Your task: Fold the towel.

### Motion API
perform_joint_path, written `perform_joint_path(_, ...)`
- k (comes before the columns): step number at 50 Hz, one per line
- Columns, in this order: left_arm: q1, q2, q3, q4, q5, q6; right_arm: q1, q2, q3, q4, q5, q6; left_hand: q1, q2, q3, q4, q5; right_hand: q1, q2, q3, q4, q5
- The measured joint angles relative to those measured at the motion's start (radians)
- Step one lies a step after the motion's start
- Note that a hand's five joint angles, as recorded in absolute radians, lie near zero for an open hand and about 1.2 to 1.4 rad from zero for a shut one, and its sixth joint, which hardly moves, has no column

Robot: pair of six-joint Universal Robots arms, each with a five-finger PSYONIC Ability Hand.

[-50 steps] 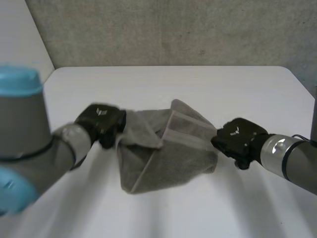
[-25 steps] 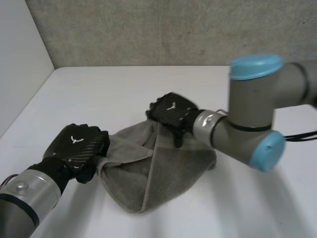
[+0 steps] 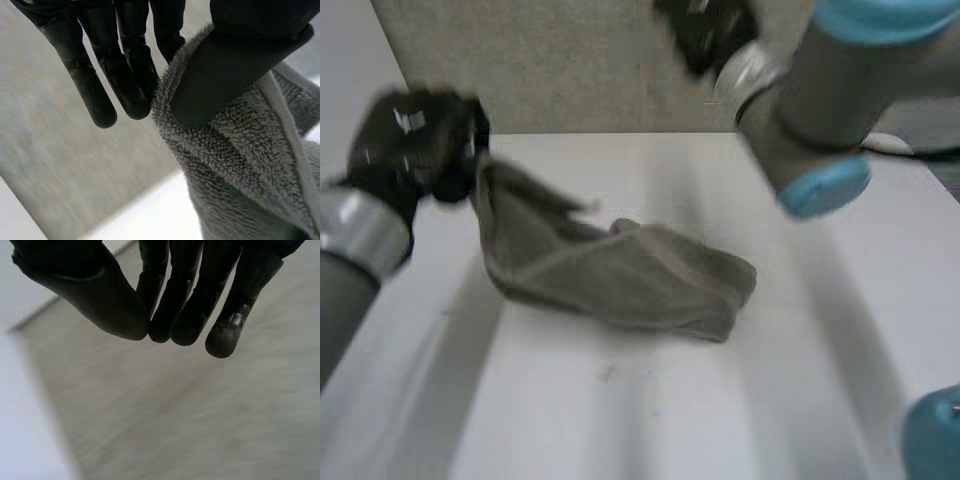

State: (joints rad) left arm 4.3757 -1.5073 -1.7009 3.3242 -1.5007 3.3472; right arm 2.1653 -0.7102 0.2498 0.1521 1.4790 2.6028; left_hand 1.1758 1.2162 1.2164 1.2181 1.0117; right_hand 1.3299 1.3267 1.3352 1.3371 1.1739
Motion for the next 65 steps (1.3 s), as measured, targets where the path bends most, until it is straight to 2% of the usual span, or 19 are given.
perform_joint_path(4,0.001,-0.085,0.172,0.057,-0.084,-0.099,-0.050,-0.111,0.028,-0.073,0.067,0.092,0.000,0.000,0.000,0.000,-0.001,0.000,0.000,0.000,0.000,0.000)
perform_joint_path(8,0.002,-0.147,0.282,0.070,-0.174,-0.195,-0.101,-0.212,0.127,-0.041,0.081,0.134,0.000,0.000,0.000,0.000,-0.001,0.000,0.000,0.000,0.000,0.000)
perform_joint_path(14,0.001,-0.194,0.306,0.046,-0.237,-0.281,-0.181,-0.367,0.397,0.097,-0.019,0.132,0.000,0.000,0.000,0.000,-0.001,-0.019,-0.021,-0.023,-0.024,-0.027)
perform_joint_path(16,0.001,-0.194,0.262,0.033,-0.229,-0.289,-0.203,-0.404,0.521,0.134,-0.099,0.116,0.000,0.000,0.000,0.000,-0.001,-0.395,-0.404,-0.382,-0.383,-0.403)
perform_joint_path(19,-0.001,-0.187,0.203,0.025,-0.210,-0.290,-0.212,-0.418,0.620,0.151,-0.172,0.096,0.000,0.000,0.000,0.000,-0.001,-0.798,-0.795,-0.792,-0.791,-0.828)
perform_joint_path(21,-0.003,-0.179,0.171,0.023,-0.199,-0.289,-0.212,-0.412,0.654,0.155,-0.202,0.089,0.000,0.000,0.000,0.000,-0.001,-0.892,-0.897,-0.897,-0.889,-0.929)
perform_joint_path(23,-0.009,-0.159,0.125,0.021,-0.183,-0.287,-0.207,-0.382,0.674,0.157,-0.238,0.085,0.000,0.000,0.000,0.000,-0.001,-0.964,-0.976,-0.989,-0.990,-1.035)
perform_joint_path(29,-0.029,-0.045,0.039,0.018,-0.149,-0.281,-0.171,-0.254,0.601,0.162,-0.309,0.114,0.000,0.000,0.000,0.000,-0.001,-0.980,-0.982,-0.999,-1.005,-1.060)
perform_joint_path(39,-0.044,0.196,-0.058,-0.001,-0.084,-0.278,-0.071,0.116,0.284,0.262,-0.558,0.272,0.000,0.001,0.000,0.000,-0.001,-0.982,-0.982,-0.999,-1.005,-1.060)
perform_joint_path(44,-0.044,0.237,-0.067,-0.021,-0.077,-0.281,0.002,0.241,0.182,0.304,-0.613,0.346,0.000,0.001,0.000,0.000,-0.001,-0.982,-0.982,-0.999,-1.004,-1.054)
perform_joint_path(46,-0.044,0.242,-0.067,-0.026,-0.077,-0.282,0.038,0.273,0.162,0.311,-0.626,0.377,0.000,0.001,0.000,0.000,-0.001,-0.906,-0.902,-0.925,-0.931,-0.947)
perform_joint_path(47,-0.044,0.241,-0.067,-0.028,-0.077,-0.282,0.056,0.285,0.155,0.312,-0.630,0.393,0.000,0.001,0.000,0.000,-0.001,-0.761,-0.752,-0.778,-0.781,-0.786)
perform_joint_path(48,-0.044,0.241,-0.066,-0.029,-0.077,-0.282,0.065,0.290,0.153,0.312,-0.631,0.401,0.000,0.001,0.000,0.000,-0.001,-0.675,-0.662,-0.677,-0.681,-0.702)
perform_joint_path(51,-0.043,0.232,-0.062,-0.029,-0.076,-0.282,0.100,0.300,0.132,0.298,-0.615,0.434,0.000,0.001,0.000,0.000,-0.001,-0.138,-0.124,-0.162,-0.145,-0.157)
perform_joint_path(53,-0.041,0.227,-0.059,-0.027,-0.076,-0.281,0.108,0.298,0.115,0.284,-0.585,0.445,0.000,0.001,0.000,0.000,-0.001,-0.046,-0.057,-0.033,-0.026,-0.066)
perform_joint_path(56,-0.035,0.215,-0.052,-0.025,-0.076,-0.280,0.103,0.283,0.078,0.257,-0.494,0.454,0.000,0.001,0.000,0.000,-0.001,-0.046,-0.057,-0.001,0.000,-0.059)
perform_joint_path(59,-0.023,0.191,-0.043,-0.019,-0.077,-0.279,0.042,0.237,0.047,0.235,-0.348,0.449,0.000,0.001,0.000,0.000,-0.001,-0.046,-0.057,-0.001,0.000,-0.059)
perform_joint_path(62,-0.013,0.166,-0.034,-0.012,-0.078,-0.278,-0.023,0.178,0.054,0.231,-0.256,0.428,0.000,0.001,0.000,0.000,-0.001,-0.046,-0.057,-0.001,0.000,-0.059)
perform_joint_path(65,-0.004,0.126,-0.023,-0.003,-0.078,-0.279,-0.081,0.098,0.113,0.241,-0.203,0.369,0.000,0.001,0.000,0.000,-0.001,-0.046,-0.057,-0.001,0.000,-0.048)
